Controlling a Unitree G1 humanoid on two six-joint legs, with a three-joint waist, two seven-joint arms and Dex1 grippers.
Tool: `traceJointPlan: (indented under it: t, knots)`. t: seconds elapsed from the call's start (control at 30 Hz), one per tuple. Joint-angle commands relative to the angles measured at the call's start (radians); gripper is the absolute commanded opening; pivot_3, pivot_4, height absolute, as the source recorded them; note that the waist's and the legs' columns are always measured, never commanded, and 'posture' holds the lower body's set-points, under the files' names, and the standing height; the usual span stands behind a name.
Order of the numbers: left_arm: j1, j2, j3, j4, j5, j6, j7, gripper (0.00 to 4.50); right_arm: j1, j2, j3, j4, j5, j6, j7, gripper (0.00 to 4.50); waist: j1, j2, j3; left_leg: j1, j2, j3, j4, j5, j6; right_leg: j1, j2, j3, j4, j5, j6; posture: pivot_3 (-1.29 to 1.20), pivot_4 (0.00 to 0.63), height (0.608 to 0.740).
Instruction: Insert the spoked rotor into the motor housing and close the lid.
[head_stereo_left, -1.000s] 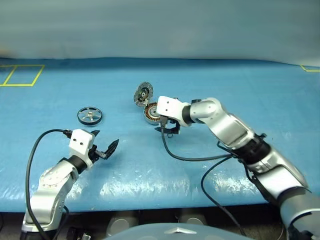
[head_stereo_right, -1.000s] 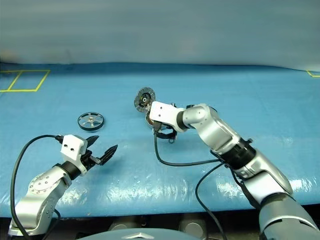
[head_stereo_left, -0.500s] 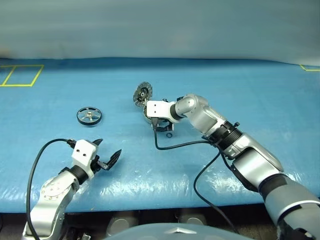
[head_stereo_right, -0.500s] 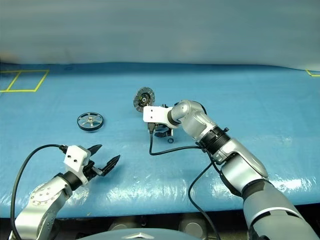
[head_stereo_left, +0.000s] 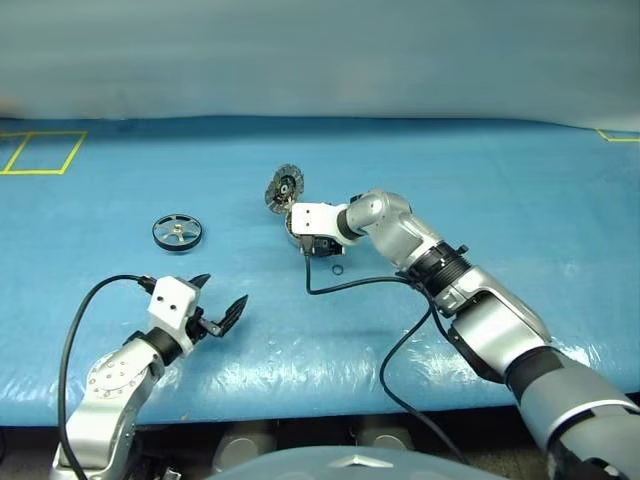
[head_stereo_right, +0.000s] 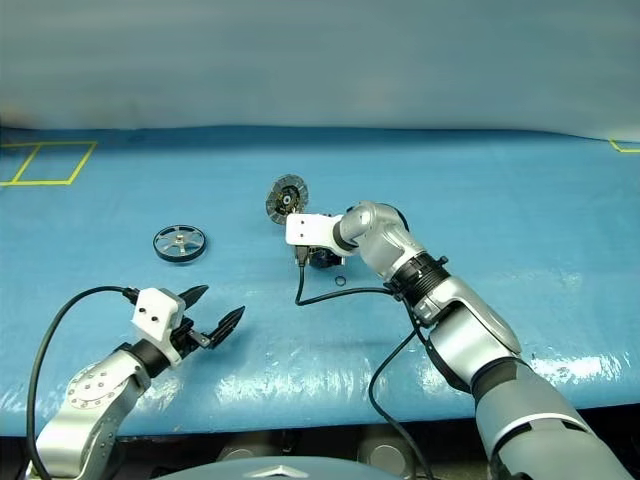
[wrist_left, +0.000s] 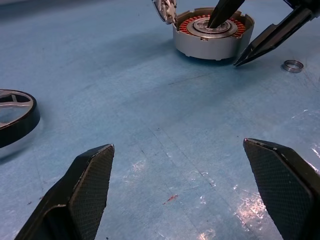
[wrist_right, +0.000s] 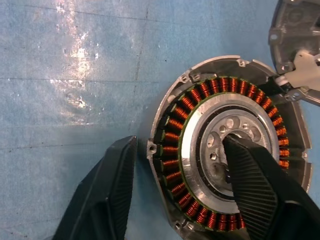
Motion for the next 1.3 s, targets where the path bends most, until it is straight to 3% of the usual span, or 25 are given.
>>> traceJointPlan:
  t: [0.03,0.2,0.63,1.0,1.03,1.17,1.3]
  knots:
    - [-0.004,-0.002,0.003,-0.029,0.006,-0.024,0.005,4.50,0.010,0.021,-0.007,0.023,-0.012,0.000,0.024,2.22,-0.002,-0.001,-0.001,0.001,0.000,0.000,0.000,0.000,0.000,0.001,0.000,0.000,0.000,0.000,0.000,0.00,0.150,0.740]
    - [-0.006,-0.002,0.003,-0.028,0.007,-0.021,0.003,4.50,0.063,0.027,-0.019,-0.083,0.001,0.056,0.077,2.21,-0.007,-0.001,-0.001,0.001,0.002,0.001,0.000,0.001,-0.001,0.000,0.002,0.000,0.000,0.001,-0.001,0.00,0.150,0.740]
    - [-0.001,-0.002,0.009,-0.018,-0.002,-0.009,-0.004,4.50,0.458,-0.016,0.038,-0.796,0.014,0.429,0.083,2.21,-0.007,-0.002,-0.006,0.002,0.009,0.001,0.000,-0.003,-0.005,0.000,0.007,-0.001,0.000,-0.004,0.000,0.00,0.150,0.740]
    - [-0.014,-0.004,0.001,-0.006,-0.007,0.002,-0.008,4.50,0.571,0.071,0.036,-0.903,0.050,0.575,-0.049,2.21,-0.009,-0.004,-0.011,0.006,0.014,0.002,0.000,-0.005,-0.008,0.002,0.012,0.001,0.001,-0.004,-0.001,0.00,0.150,0.740]
    - [-0.014,-0.004,0.001,-0.006,-0.007,0.003,-0.009,4.50,0.567,0.075,0.037,-0.910,0.054,0.583,-0.053,2.94,-0.009,-0.004,-0.011,0.007,0.015,0.002,0.000,-0.005,-0.009,0.003,0.013,0.001,0.001,-0.005,-0.002,0.00,0.150,0.740]
    - [-0.015,-0.005,0.000,-0.004,-0.008,0.003,-0.009,4.50,0.542,0.092,0.026,-0.943,0.076,0.623,-0.093,4.13,-0.004,-0.004,-0.011,0.008,0.017,0.002,-0.001,-0.006,-0.010,0.003,0.015,0.000,0.001,-0.006,-0.005,0.00,0.150,0.740]
    - [-0.016,-0.007,-0.001,0.000,-0.010,0.001,-0.011,4.50,0.504,0.102,0.006,-1.002,0.107,0.677,-0.126,4.13,-0.002,-0.004,-0.010,0.006,0.017,0.002,0.000,-0.006,-0.010,0.002,0.015,0.001,0.000,-0.006,-0.005,0.00,0.150,0.740]
